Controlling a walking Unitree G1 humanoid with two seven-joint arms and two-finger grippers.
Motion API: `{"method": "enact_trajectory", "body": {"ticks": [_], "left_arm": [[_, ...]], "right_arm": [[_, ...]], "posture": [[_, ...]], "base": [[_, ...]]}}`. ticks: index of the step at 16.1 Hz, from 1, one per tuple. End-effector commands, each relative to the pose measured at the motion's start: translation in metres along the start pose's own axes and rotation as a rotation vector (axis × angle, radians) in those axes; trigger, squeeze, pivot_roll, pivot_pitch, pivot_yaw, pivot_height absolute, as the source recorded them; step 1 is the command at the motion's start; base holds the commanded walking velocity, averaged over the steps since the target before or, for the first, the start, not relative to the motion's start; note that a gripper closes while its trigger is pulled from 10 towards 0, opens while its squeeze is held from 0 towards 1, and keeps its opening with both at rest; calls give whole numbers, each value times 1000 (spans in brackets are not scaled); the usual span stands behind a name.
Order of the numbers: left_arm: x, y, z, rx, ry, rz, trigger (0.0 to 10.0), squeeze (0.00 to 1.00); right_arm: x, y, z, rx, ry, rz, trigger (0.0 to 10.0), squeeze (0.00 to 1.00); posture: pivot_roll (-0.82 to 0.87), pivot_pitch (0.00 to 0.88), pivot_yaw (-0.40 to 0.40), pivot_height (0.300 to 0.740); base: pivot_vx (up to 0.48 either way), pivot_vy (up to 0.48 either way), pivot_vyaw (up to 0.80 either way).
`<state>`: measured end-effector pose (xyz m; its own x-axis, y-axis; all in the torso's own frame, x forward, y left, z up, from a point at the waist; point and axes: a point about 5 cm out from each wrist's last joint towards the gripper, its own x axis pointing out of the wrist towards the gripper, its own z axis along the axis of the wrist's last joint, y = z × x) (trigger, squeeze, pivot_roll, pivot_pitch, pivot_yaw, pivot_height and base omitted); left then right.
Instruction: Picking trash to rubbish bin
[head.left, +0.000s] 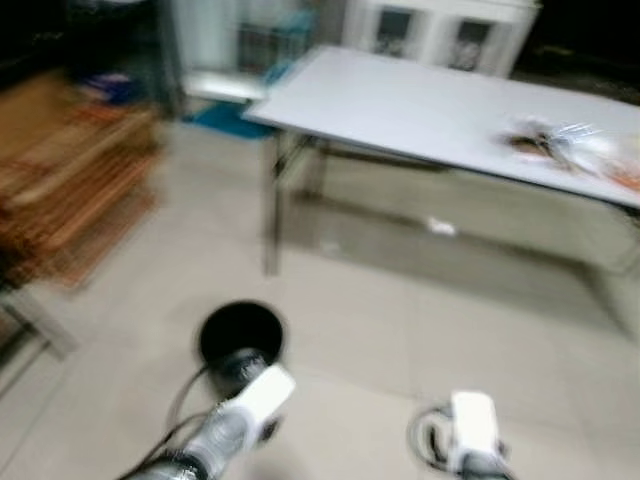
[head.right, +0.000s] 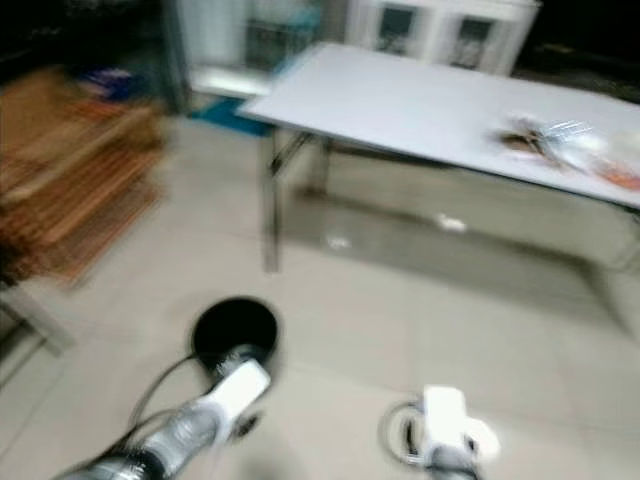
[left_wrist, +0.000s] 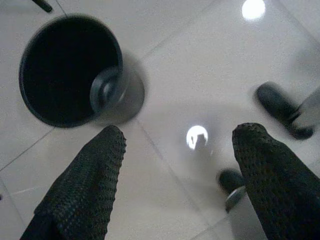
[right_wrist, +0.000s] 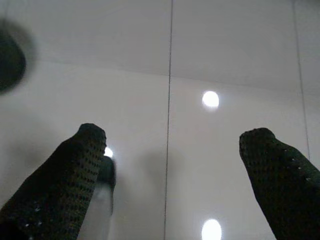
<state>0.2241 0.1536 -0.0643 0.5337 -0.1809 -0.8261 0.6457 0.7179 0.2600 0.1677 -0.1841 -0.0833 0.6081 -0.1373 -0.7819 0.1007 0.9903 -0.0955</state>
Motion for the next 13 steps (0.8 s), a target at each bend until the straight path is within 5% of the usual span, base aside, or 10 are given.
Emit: {"method": "enact_trajectory", "body": {"ticks": [1,6,13], "left_arm": [[2,-5,9,23,-23,-22,10000,0],[1,-5,5,1,-21,-38,10000,0],[0,-6,0,8,-12,-49,10000,0]], "right_arm": [[0,-9,-1,-12,11,-28,10000,0],[-1,-6,-2,-28,1,-18,10000,0],[-4,-3,-7,-62,0,-4,10000,0]], "posture": [[54,8,-30,740],[54,12,-30,740],[60,13,-30,740]], "base": [[0,0,-781],[0,0,-313],[0,-468,0]]}}
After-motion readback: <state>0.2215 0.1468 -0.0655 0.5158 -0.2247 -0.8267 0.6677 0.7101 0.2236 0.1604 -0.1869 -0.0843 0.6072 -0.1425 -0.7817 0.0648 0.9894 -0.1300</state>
